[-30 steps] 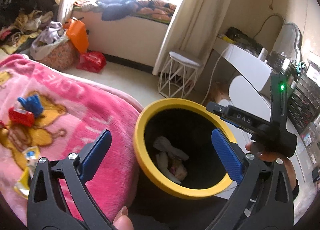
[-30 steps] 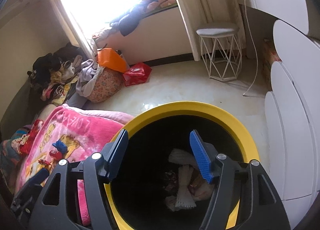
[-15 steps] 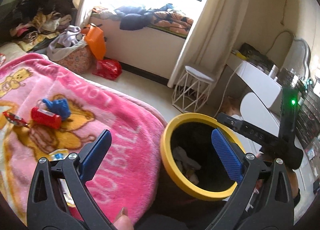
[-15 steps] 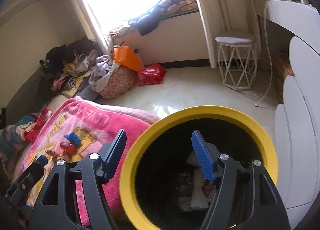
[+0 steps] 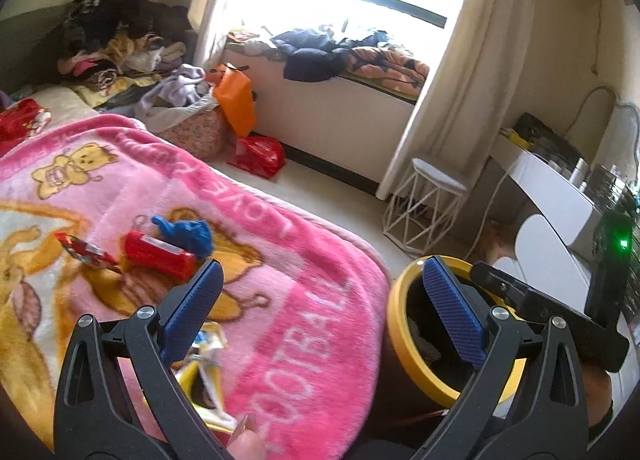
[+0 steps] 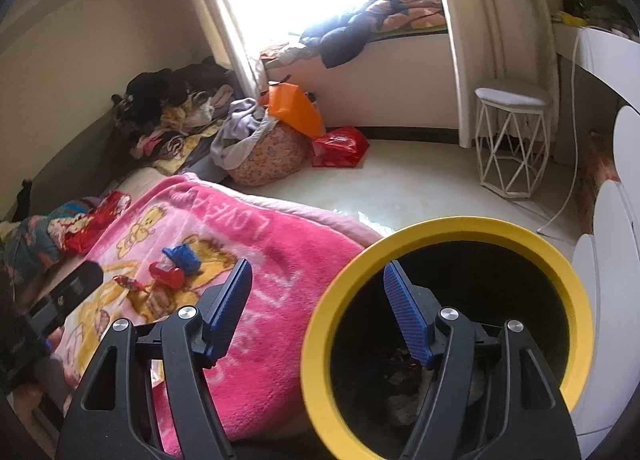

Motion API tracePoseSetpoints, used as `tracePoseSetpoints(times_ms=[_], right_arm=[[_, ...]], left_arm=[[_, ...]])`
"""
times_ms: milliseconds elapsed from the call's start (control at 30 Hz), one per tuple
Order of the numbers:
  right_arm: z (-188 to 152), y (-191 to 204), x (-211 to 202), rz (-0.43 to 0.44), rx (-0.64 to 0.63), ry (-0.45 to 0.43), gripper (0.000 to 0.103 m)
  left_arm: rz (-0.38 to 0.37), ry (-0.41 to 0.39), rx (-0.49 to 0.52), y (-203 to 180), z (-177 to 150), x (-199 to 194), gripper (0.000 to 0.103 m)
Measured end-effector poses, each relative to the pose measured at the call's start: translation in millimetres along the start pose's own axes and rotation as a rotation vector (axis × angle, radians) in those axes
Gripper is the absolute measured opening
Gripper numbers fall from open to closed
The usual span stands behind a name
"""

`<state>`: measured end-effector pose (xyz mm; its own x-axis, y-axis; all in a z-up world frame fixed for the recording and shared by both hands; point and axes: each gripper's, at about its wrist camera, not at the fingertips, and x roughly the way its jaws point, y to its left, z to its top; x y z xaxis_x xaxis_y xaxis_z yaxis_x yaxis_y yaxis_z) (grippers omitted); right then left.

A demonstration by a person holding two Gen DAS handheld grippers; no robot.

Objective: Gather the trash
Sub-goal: 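Move both open tools back over the blanket toward the remaining trash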

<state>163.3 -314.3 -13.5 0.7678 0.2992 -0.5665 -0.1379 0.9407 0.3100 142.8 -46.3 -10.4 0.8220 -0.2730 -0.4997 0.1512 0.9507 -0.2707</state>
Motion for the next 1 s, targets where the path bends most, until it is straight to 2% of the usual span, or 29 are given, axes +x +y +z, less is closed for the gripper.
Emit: tracePoseSetpoints(times_ms=[500,1000], right_arm=[[-17,65,19,0.092,-0.124,0.057,0.067],[-45,129,38,0.169,-0.251,0.130,0.070]], left_arm=[[0.083,-0.025,-0.023,50,10,-1,0.092],[0.163,-0.011,-0.029,99,18,2,0.092]])
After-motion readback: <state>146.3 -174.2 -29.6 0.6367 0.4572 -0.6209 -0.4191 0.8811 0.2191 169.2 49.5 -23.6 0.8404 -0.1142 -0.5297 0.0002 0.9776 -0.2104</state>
